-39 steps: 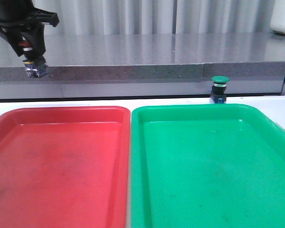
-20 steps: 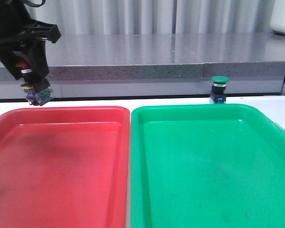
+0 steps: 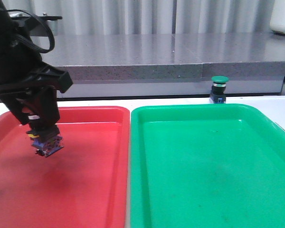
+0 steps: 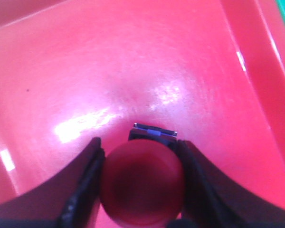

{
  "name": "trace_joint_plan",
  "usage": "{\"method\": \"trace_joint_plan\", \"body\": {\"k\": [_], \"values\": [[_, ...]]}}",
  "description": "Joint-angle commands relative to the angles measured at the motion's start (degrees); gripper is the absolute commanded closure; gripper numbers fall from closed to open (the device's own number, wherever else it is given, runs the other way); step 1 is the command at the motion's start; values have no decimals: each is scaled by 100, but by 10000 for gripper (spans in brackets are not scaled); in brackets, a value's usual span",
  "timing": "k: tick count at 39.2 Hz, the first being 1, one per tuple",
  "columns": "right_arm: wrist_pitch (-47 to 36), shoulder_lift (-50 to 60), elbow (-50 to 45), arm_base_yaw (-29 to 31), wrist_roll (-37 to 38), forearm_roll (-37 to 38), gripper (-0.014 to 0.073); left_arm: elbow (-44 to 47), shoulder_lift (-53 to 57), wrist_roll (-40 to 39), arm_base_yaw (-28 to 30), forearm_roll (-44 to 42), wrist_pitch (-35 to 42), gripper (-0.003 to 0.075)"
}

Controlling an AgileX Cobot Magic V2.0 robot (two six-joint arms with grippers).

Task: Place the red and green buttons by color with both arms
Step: 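Lift the red-capped button with the left gripper and lower into red tray, then open the left gripper and raise it away from the button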

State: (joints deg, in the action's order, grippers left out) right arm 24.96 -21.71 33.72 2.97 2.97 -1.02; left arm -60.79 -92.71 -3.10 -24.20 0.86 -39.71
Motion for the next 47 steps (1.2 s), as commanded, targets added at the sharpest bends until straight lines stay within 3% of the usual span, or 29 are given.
{"method": "trace_joint_plan", "body": {"k": [1,9,15,22,29,31,47], "values": [[-449,-84,194,33,-16,35,-52,-24,216,-94,-193,-123,323,609],[-449,-84,194,33,-16,35,-52,180,-2,-687,-304,-777,364,607],[-449,-84,194,33,-16,35,-52,180,11,-791,-304,-777,429,543],[-449,-84,194,33,-16,35,-52,180,11,-791,-304,-767,429,383],[-449,-84,194,33,-16,35,-52,180,53,-791,-304,-745,429,147],[-449,-84,194,33,-16,35,-52,180,85,-791,-304,-703,429,117],[-449,-84,194,33,-16,35,-52,180,1289,-780,-349,-473,535,115]]}}
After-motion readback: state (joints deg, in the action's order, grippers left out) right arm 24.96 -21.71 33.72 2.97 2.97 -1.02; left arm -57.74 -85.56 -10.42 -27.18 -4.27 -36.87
